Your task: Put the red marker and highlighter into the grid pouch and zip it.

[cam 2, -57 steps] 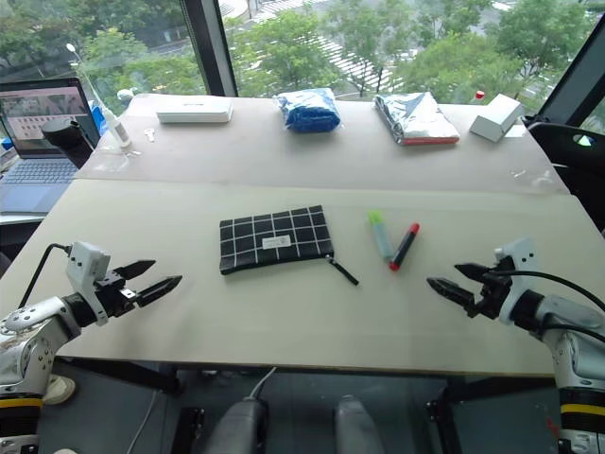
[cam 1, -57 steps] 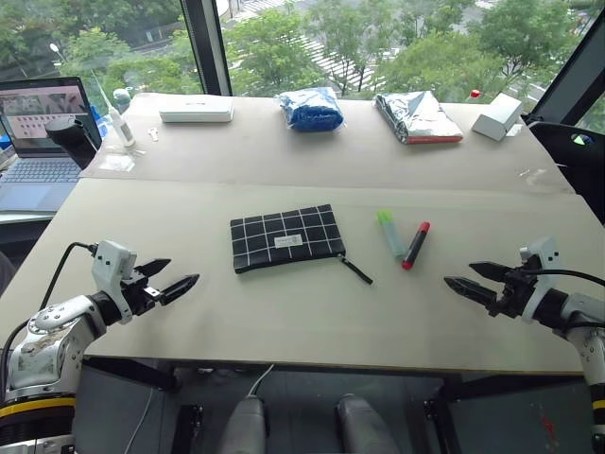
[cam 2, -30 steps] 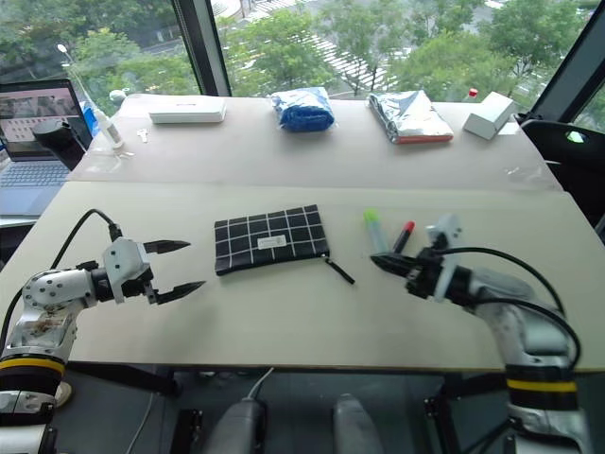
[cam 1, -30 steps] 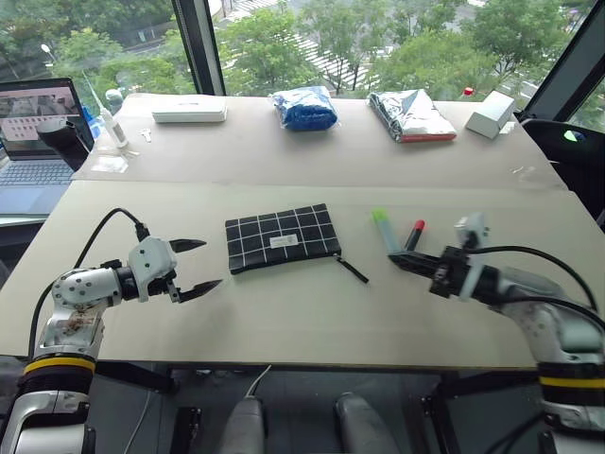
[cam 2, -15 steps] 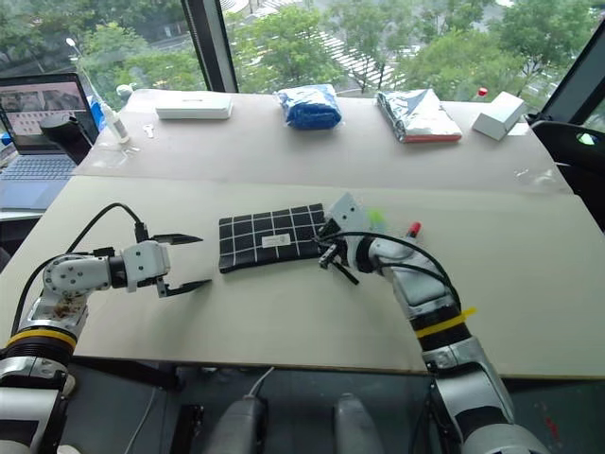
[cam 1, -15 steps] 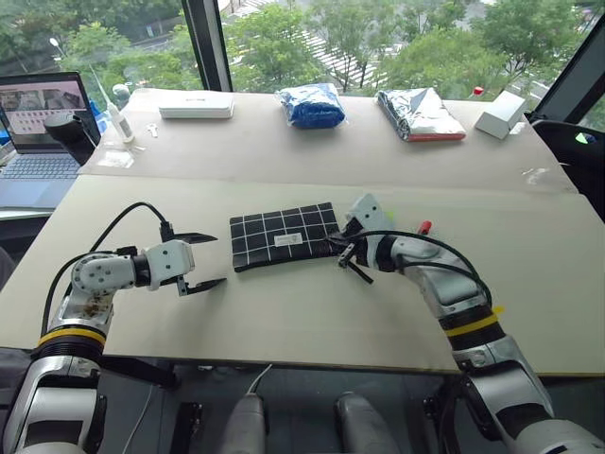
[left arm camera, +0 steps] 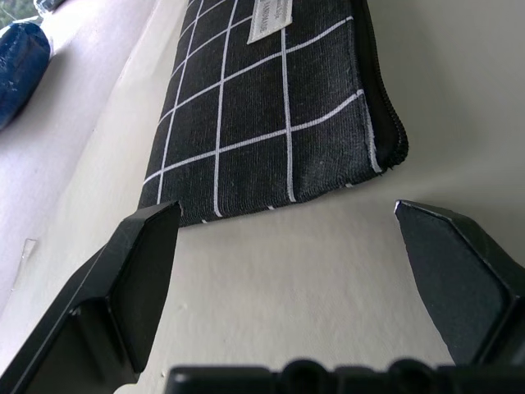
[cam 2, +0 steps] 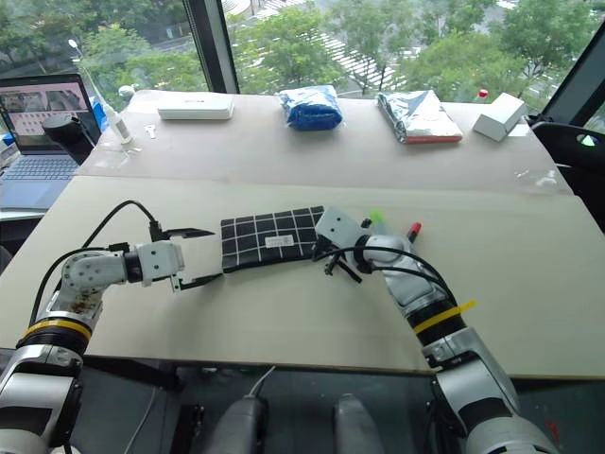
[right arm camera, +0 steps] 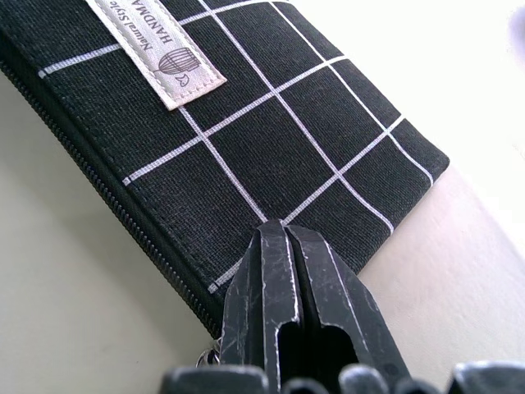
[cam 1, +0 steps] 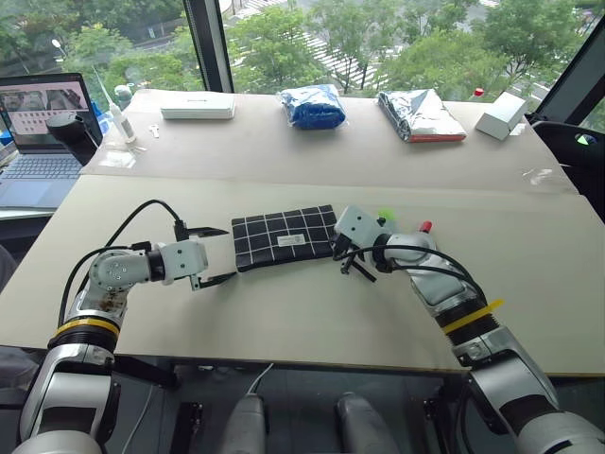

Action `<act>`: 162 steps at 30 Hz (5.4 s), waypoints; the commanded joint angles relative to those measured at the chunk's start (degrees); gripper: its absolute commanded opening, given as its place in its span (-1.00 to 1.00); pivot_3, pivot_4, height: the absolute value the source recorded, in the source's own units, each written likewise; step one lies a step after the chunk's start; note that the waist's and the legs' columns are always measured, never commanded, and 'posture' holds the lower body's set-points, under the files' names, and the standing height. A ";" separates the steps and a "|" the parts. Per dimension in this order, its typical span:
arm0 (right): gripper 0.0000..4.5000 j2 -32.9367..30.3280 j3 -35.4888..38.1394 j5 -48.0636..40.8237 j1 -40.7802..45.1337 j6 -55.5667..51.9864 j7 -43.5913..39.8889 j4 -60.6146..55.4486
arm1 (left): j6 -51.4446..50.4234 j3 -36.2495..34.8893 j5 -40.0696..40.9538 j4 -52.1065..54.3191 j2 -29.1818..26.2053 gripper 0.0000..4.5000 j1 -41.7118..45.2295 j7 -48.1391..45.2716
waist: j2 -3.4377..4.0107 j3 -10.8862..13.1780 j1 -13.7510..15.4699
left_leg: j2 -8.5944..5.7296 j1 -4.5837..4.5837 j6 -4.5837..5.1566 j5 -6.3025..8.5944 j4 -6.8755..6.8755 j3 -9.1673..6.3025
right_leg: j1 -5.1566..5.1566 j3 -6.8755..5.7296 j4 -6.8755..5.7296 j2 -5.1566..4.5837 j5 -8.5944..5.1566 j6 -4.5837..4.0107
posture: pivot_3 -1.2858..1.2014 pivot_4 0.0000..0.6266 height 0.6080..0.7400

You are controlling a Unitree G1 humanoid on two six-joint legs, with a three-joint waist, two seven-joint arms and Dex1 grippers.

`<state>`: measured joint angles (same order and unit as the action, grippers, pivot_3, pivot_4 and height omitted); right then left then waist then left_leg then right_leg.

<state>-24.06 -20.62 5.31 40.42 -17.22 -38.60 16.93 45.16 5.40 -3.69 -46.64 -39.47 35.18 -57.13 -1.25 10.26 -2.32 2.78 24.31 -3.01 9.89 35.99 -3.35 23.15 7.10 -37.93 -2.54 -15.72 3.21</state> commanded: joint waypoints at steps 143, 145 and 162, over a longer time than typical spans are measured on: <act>0.47 17.40 7.73 -17.41 5.18 -20.06 -9.25 -4.01 | -31.12 -5.85 13.84 19.55 13.06 -1.00 -5.34 3.97 | 0.03 -0.04 -1.46 | -0.01 -0.01 0.00 -0.01 -0.06 -0.07 | 0.07 -0.05 -0.08 0.01 -0.01 0.01 | 0.03 -0.52 1.00; 0.75 15.81 8.54 -20.68 3.88 -24.57 -11.40 -8.04 | -31.16 -5.86 13.86 19.46 13.15 -1.00 -5.29 3.98 | 0.03 -0.04 -1.54 | -0.01 0.01 0.00 -0.01 -0.07 -0.07 | 0.07 -0.04 -0.08 0.01 -0.01 0.01 | 0.03 -0.52 1.00; 0.75 -1.75 34.45 -25.53 -11.52 -35.79 9.20 -33.89 | -38.23 -7.88 17.56 26.23 14.63 -1.00 -5.42 6.21 | -0.05 0.00 -1.22 | -0.02 -0.02 0.00 0.00 -0.08 -0.09 | 0.03 -0.02 -0.02 0.02 -0.07 0.11 | 0.03 -0.52 1.00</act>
<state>-26.81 9.68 -20.40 29.38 -50.62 -34.86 -14.70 6.28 -2.27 13.63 -22.19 -24.21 30.35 -50.76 -1.30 10.26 -3.54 2.76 24.31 -3.01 9.89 35.89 -3.44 23.19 7.09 -37.93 -2.53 -15.75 3.24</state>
